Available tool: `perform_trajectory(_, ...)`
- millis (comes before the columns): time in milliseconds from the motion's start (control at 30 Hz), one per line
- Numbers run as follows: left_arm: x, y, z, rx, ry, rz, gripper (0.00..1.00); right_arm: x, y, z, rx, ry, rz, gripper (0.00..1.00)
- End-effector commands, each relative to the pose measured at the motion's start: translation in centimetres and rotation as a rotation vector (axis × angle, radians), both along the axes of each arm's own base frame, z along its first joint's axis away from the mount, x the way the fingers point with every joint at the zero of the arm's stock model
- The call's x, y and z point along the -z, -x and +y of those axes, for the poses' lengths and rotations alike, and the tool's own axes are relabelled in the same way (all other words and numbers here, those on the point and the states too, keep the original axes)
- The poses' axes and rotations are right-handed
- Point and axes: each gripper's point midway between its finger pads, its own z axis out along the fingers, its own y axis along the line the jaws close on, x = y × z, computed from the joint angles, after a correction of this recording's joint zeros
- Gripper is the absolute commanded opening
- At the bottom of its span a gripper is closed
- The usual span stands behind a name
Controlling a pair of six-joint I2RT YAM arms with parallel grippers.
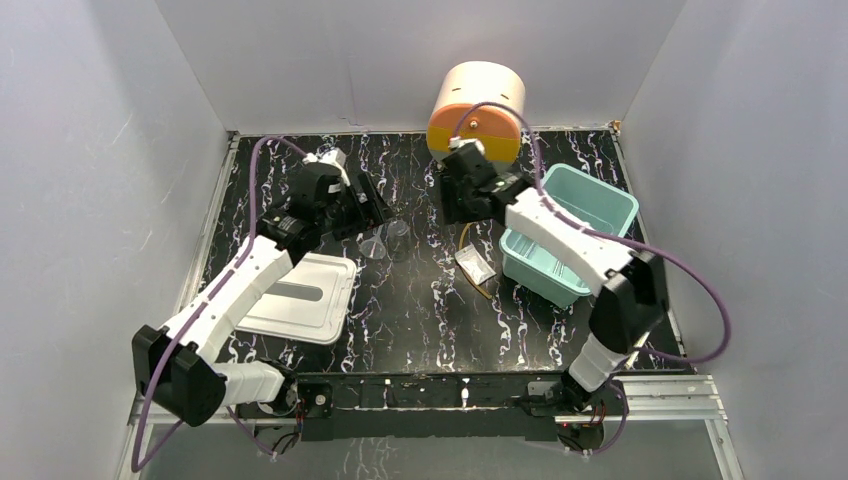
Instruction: Organize the chemistry lab equipment
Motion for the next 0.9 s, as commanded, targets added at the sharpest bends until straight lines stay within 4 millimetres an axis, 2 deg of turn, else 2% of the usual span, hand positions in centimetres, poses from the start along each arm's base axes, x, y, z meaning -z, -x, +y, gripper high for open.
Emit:
perform_trajectory(0,-0.1,-0.3,4.1,-0.189,-0.006,0.004,0.75,1.8,-0.3,1.6,0.01,0.141,-0.005,0.62)
perform_trajectory(67,0.0,-0.4,5.1,-0.228,0.008,0.021,0.75,4.3,0.1,1.6,0.036,0.208,0.053,0.62)
perform_trajectory(167,0.2,-0.4,6.3,-0.268,0.005,0.032,0.75,7.0,0.7,1.2,0.072,0.272,0.123,0.62)
perform_trajectory(433,0.9,-0.2,6.8,-0.282,-0.002,0.044,0.76,12.0,0.8,0.7,0.084,0.41,0.197,0.62)
perform_trajectory(700,1.0,-0.2,7.1,-0.278,-0.019,0.036,0.75,15.2,1.2,2.1,0.062,0.406,0.279,0.67)
perform_trajectory(867,1.2,-0.1,7.2,-0.279,-0.023,0.038,0.75,15.7,0.7,1.3,0.109,0.449,0.26,0.67)
